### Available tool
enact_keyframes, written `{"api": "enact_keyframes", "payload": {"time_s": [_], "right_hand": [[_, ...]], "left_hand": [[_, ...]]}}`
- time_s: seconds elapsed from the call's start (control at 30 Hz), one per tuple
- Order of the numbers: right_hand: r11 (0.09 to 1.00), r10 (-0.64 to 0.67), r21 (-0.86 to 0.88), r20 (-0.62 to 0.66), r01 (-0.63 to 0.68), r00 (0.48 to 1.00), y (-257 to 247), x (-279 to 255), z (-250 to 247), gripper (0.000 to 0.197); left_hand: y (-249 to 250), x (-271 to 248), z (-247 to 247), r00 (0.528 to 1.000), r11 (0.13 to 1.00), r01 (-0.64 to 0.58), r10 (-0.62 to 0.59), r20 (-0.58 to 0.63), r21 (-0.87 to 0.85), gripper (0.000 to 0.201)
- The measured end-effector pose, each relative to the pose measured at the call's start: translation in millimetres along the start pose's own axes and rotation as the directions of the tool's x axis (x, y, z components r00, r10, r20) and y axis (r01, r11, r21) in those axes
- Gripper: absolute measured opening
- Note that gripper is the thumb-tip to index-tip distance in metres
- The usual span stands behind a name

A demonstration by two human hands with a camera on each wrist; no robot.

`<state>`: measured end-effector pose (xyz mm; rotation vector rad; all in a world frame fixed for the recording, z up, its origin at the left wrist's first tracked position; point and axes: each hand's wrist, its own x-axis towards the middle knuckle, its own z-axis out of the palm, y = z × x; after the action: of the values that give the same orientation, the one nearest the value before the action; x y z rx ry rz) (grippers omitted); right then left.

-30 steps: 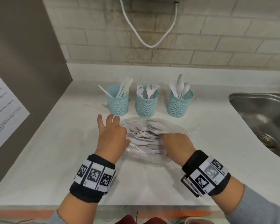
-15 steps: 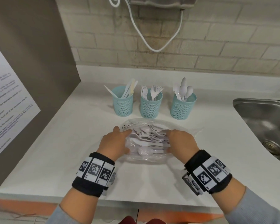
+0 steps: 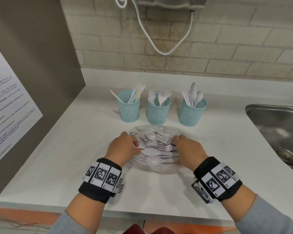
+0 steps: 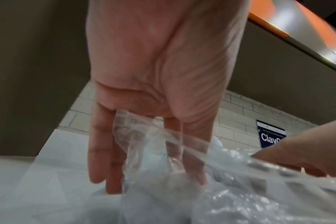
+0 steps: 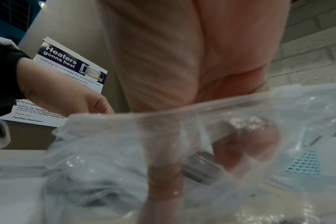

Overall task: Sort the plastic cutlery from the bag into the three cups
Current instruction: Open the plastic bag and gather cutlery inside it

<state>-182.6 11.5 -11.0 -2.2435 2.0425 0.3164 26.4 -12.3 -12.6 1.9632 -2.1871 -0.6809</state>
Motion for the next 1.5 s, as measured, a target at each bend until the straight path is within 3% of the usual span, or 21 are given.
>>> {"api": "enact_keyframes", "payload": {"time_s": [0.27,0.43,0.57,0.77,1.07,1.27,1.43,1.5], "right_hand": [[0.998,-0.046,0.035,-0.017,0.047,0.999,5,-1,5,0.064],[0.996,-0.081,0.039,-0.008,0.081,0.997,4,-1,10,0.069],[0.993,-0.112,-0.039,-0.028,0.111,0.993,3,0,8,0.059],[0.977,-0.208,-0.026,0.052,0.210,0.977,2,-7,9,0.052],[0.982,-0.173,-0.059,0.092,0.179,0.981,0,-6,3,0.040],[0.967,-0.193,-0.140,0.141,0.213,0.971,-5,-3,-9,0.040],[0.971,-0.229,-0.008,0.266,0.240,0.936,4,5,-16,0.049],[0.972,-0.229,0.002,0.251,0.236,0.940,4,4,-14,0.051]], "left_hand": [[0,-2,0,0.997,0.995,0.067,-0.069,0.027,0.074,0.071],[-1,-2,2,0.994,0.997,0.080,-0.078,0.081,-0.021,0.085],[-2,-4,4,0.994,0.992,0.078,-0.070,0.081,-0.097,0.090],[-4,-4,7,0.992,0.982,0.100,-0.086,0.091,-0.160,0.095],[-7,-5,10,0.987,0.977,0.118,-0.094,0.132,-0.180,0.098],[8,-10,13,0.972,0.996,0.056,-0.038,0.231,-0.072,0.117],[6,-11,11,0.970,0.997,0.054,-0.039,0.239,-0.056,0.119],[4,-11,10,0.970,0.997,0.055,-0.041,0.238,-0.056,0.119]]}}
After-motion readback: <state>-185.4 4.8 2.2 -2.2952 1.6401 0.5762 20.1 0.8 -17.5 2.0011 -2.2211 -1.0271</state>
